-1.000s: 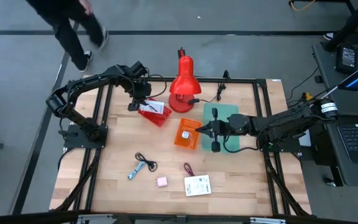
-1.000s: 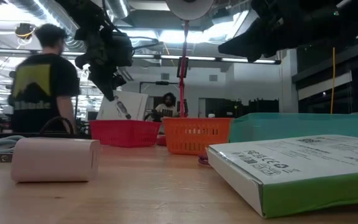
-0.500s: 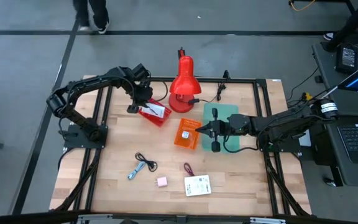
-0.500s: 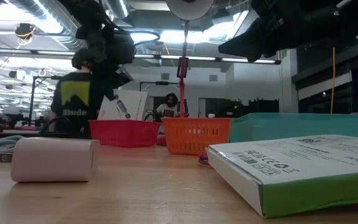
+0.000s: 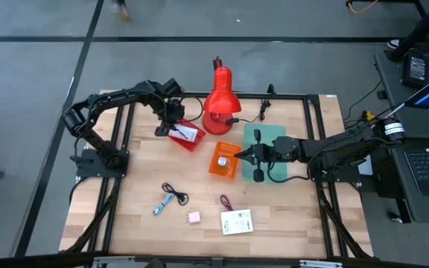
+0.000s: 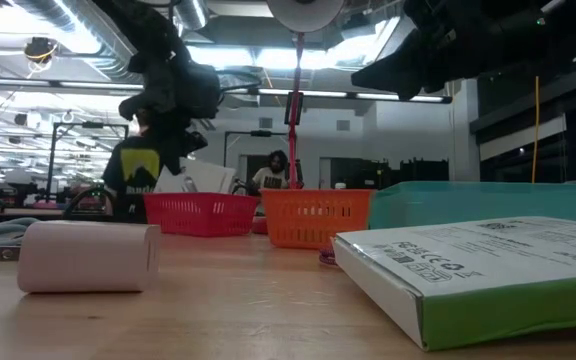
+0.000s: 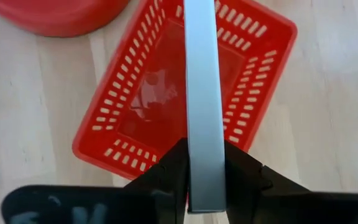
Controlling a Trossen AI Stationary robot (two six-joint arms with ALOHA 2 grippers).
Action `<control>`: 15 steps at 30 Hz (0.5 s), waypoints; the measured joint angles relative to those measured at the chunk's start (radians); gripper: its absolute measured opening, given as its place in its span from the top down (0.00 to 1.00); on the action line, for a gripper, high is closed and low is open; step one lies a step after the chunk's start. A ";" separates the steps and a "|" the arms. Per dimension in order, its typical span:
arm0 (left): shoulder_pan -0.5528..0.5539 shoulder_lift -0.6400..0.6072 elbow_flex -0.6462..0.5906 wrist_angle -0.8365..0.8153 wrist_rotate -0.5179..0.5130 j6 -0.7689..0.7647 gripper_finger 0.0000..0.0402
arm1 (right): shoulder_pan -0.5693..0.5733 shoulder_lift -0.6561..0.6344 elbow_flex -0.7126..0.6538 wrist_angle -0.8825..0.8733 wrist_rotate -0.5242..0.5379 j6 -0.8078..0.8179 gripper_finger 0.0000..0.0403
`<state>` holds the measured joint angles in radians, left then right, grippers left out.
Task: Pick and place items into bin
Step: Put the top card reader box into the red bin, then put the blue charger cable into the green bin
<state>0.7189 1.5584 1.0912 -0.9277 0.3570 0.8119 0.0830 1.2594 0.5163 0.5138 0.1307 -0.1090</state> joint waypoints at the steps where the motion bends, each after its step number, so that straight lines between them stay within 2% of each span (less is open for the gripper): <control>1: 0.000 -0.002 0.000 0.011 0.001 -0.010 0.81 | 0.000 0.000 0.000 0.000 0.000 0.000 1.00; 7: 0.000 -0.011 0.000 0.036 0.000 -0.058 0.78 | 0.000 0.000 0.000 -0.001 0.000 0.000 1.00; 15: 0.000 -0.011 0.000 0.046 0.000 -0.025 0.75 | 0.000 0.000 0.000 -0.002 0.000 0.003 1.00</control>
<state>0.7189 1.5471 1.0912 -0.8815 0.3573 0.7874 0.0830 1.2594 0.5163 0.5114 0.1307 -0.1062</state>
